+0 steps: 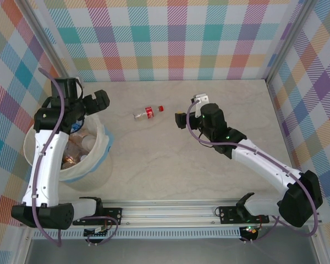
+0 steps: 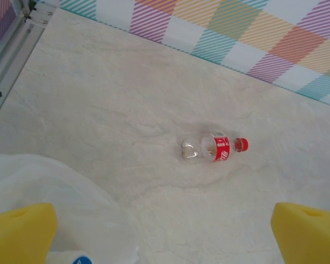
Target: Put the plastic bottles in the bin
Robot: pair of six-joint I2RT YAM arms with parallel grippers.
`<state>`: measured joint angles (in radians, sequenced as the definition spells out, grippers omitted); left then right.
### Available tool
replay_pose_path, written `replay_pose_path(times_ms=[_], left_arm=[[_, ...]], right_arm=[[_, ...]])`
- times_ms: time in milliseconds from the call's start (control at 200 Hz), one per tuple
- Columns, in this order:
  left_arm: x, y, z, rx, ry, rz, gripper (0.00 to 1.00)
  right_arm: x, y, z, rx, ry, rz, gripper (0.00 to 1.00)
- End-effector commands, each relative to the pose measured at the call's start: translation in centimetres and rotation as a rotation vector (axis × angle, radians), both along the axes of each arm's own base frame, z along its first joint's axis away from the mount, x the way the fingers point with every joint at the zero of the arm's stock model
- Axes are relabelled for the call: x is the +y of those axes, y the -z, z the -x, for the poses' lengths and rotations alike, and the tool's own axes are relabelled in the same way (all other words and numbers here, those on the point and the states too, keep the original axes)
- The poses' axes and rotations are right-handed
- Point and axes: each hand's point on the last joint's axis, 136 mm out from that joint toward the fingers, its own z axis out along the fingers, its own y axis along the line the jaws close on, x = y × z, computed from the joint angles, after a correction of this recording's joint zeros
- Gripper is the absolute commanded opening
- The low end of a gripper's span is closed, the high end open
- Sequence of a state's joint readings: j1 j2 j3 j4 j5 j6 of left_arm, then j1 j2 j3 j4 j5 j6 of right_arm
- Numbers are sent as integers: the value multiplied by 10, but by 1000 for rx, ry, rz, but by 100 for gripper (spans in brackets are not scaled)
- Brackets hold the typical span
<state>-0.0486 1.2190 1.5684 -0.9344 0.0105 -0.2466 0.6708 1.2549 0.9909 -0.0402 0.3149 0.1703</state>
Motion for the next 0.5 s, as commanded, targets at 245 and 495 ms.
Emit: replay_pose_path(times_ms=[245,495], left_arm=[[-16,-15,58,-12,96,77,100],[7,-35,26,-81,13,-47,100]], right_arm=[[-3,-1,0,3,15,-15,100],[4,6,-6,13,-3,7,100]])
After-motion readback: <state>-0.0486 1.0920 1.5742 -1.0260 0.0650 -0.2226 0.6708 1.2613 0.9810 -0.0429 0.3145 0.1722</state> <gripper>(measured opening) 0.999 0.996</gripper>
